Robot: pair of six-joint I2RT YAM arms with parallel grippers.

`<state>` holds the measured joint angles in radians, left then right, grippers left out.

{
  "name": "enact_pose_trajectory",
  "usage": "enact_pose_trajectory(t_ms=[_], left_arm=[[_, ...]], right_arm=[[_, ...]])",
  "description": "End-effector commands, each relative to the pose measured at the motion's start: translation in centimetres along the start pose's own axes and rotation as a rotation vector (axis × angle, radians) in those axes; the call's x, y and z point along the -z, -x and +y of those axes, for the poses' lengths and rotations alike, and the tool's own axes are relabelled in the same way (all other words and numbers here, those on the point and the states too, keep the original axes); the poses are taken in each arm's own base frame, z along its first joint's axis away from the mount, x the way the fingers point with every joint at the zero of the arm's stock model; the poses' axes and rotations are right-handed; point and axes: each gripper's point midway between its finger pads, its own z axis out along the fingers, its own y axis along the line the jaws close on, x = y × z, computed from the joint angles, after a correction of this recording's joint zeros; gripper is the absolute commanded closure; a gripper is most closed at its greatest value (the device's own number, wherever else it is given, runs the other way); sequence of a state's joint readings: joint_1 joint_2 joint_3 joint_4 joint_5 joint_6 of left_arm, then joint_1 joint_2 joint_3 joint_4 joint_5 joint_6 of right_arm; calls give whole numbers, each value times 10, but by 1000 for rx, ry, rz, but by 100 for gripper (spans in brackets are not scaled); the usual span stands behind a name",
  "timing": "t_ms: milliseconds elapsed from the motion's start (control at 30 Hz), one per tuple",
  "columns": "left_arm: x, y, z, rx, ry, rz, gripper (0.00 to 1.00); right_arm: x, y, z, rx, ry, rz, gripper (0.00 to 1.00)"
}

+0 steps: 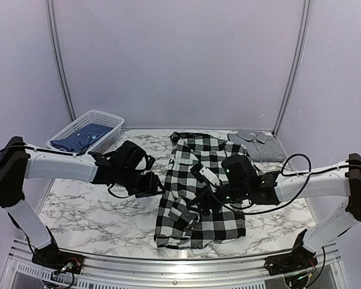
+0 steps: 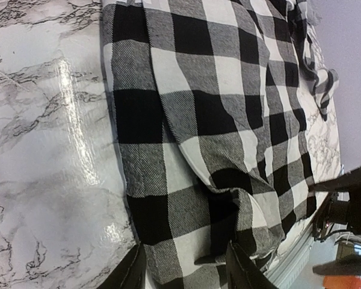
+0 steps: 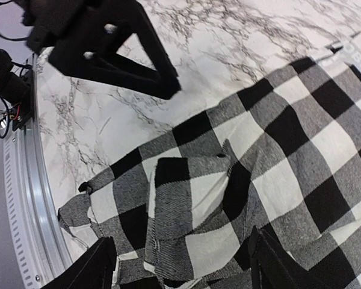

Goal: Fold and stack the long sleeve shirts
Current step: Fold the sleeve of the 1/3-folded shirt, then adjust the sleeve of the 1/3-folded shirt.

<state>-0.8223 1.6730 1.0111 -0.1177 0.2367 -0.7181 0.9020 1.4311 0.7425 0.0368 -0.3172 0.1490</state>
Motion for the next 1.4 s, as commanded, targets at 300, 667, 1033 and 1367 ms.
enact_pose_trajectory(t_ms=[300, 667, 1033, 1367], left_arm=[[-15, -41, -44, -230, -131, 67, 46], [-40, -55, -59, -301, -256, 76, 28], [-34, -66, -71, -308, -315, 89, 38], [-14, -82, -71, -192, -326, 111, 83]], right_arm=[[6, -3, -24, -101, -163, 13, 29], [13, 15, -32, -117, -222, -75, 28], [13, 29, -46, -129, -250, -121, 28], [11, 29, -53, -142, -256, -126, 28]])
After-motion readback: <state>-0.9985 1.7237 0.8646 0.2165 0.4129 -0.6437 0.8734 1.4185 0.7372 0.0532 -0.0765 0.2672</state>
